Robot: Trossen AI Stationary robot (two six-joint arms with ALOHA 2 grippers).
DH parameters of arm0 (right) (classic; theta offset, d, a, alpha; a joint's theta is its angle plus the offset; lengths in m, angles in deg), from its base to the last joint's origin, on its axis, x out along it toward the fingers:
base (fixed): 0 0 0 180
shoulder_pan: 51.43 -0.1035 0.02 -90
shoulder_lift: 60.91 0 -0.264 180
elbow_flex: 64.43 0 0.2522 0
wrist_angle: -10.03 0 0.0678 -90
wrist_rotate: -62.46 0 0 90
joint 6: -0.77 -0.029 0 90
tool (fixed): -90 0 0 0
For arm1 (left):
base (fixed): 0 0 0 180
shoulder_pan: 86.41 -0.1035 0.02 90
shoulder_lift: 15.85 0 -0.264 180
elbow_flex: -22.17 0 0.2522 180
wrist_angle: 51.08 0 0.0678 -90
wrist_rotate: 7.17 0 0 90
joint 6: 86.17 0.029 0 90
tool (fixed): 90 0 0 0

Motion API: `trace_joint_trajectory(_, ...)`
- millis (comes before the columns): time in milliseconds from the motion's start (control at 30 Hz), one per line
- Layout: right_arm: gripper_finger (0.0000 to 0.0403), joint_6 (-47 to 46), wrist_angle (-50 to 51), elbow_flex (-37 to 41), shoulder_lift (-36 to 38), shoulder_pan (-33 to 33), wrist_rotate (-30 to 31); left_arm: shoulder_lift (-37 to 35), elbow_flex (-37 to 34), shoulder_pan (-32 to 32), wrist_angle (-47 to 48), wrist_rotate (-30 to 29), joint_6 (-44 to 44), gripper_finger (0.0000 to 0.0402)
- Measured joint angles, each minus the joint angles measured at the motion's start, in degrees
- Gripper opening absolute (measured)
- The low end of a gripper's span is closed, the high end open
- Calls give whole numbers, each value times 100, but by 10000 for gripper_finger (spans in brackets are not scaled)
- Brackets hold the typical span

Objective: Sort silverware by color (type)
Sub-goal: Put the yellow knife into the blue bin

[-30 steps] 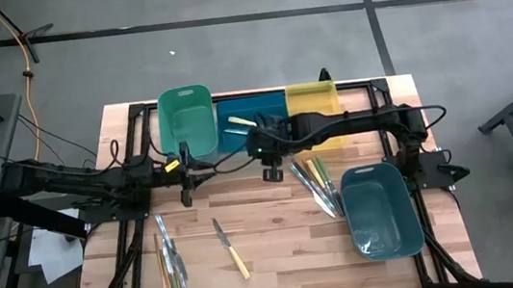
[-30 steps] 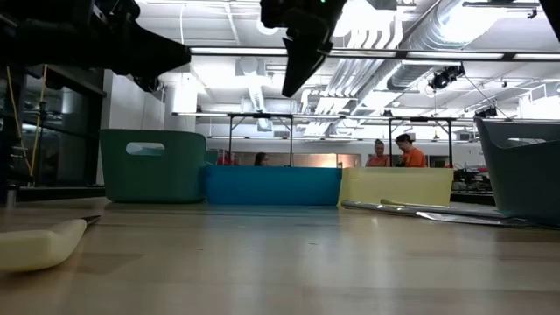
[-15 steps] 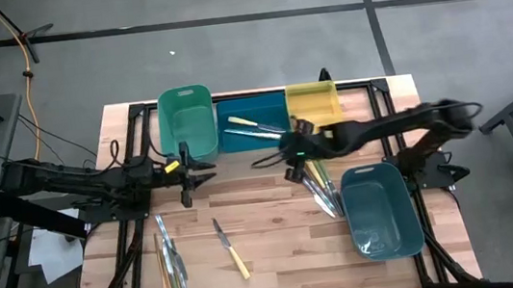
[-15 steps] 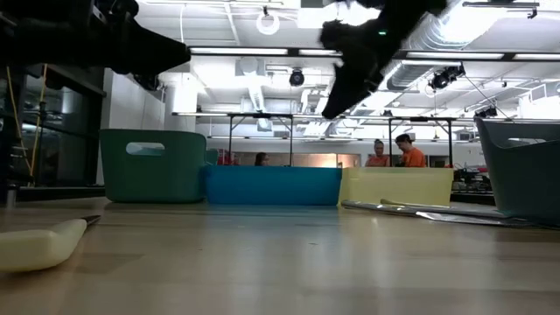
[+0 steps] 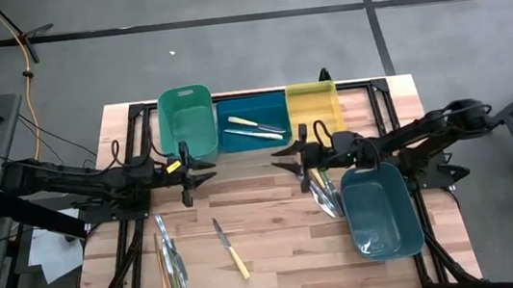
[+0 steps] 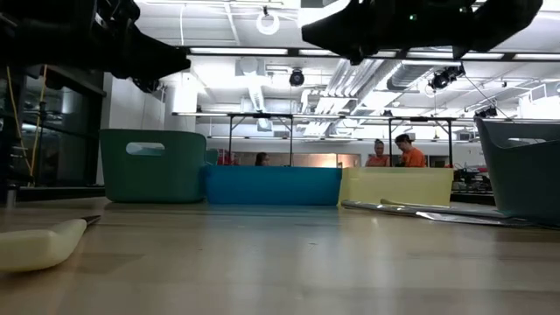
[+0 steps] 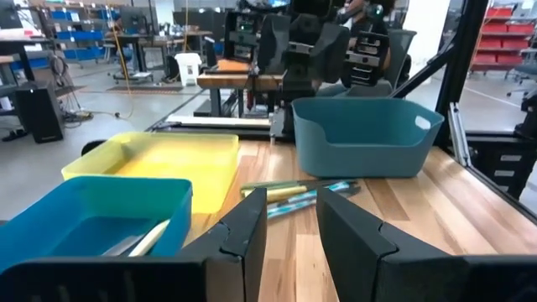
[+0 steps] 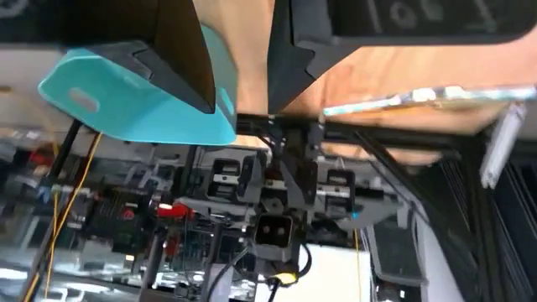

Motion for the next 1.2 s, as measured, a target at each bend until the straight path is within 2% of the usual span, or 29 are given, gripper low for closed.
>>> trace_joint_trajectory(133, 106, 476, 26, -81, -81, 0, 3, 0, 0, 0, 11, 1, 0, 99)
trace_joint_trajectory(667, 106, 241, 280, -230, -72, -26, -6, 0, 0, 0, -90, -5, 49, 99)
trace_joint_trajectory(1000, 106, 241, 279, -230, -72, -26, -8, 3, 0, 8, -20, 350, -231, 99)
trace_joint_trajectory(1200, 106, 241, 279, -230, -72, -26, -10, 351, 0, 433, -621, 828, -188, 99)
